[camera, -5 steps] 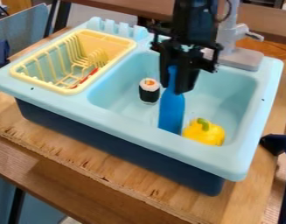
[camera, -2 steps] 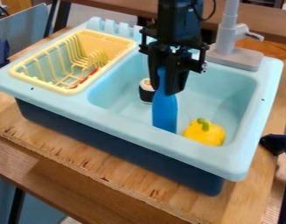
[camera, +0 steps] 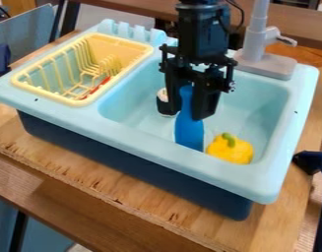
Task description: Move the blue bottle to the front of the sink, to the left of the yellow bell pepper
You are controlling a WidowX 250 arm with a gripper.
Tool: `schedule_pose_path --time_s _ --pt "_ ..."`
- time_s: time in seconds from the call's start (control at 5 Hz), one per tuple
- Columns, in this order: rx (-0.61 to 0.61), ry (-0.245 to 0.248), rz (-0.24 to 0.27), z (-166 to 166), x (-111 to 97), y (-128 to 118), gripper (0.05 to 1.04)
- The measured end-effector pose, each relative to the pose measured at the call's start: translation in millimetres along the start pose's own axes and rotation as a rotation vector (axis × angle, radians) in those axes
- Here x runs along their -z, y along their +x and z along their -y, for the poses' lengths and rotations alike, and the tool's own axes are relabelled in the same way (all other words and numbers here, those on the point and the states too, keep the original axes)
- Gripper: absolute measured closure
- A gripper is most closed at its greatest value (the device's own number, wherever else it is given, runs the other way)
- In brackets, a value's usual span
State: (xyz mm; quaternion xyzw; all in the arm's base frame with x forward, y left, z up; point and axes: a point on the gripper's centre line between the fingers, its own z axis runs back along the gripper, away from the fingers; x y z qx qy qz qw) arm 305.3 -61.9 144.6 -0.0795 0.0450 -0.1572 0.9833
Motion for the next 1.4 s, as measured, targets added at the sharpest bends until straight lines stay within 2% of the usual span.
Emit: schedule_pose_path --time_s 0.2,0.4,0.6,0.8,1.0,1.2,1.4 --pt "-0.001 0.007 0.036 -1.3 -10.1 -4.9 0.140" --pt "-0.003 0.019 0.057 -0.7 -15.1 -7.6 0.079" --pt "-0.003 0.011 0.103 7.2 -31.8 -16.9 0.082" --pt "-0.060 -0.109 0.170 11.3 -58.9 -31.8 0.083" --pt "-0.078 -0.088 0.228 10.4 -86.9 -51.3 0.083" --pt "-0.213 0.149 0.194 -15.8 -101.0 -65.0 0.084" --pt "-0.285 0.251 0.147 -34.5 -104.1 -66.0 0.083"
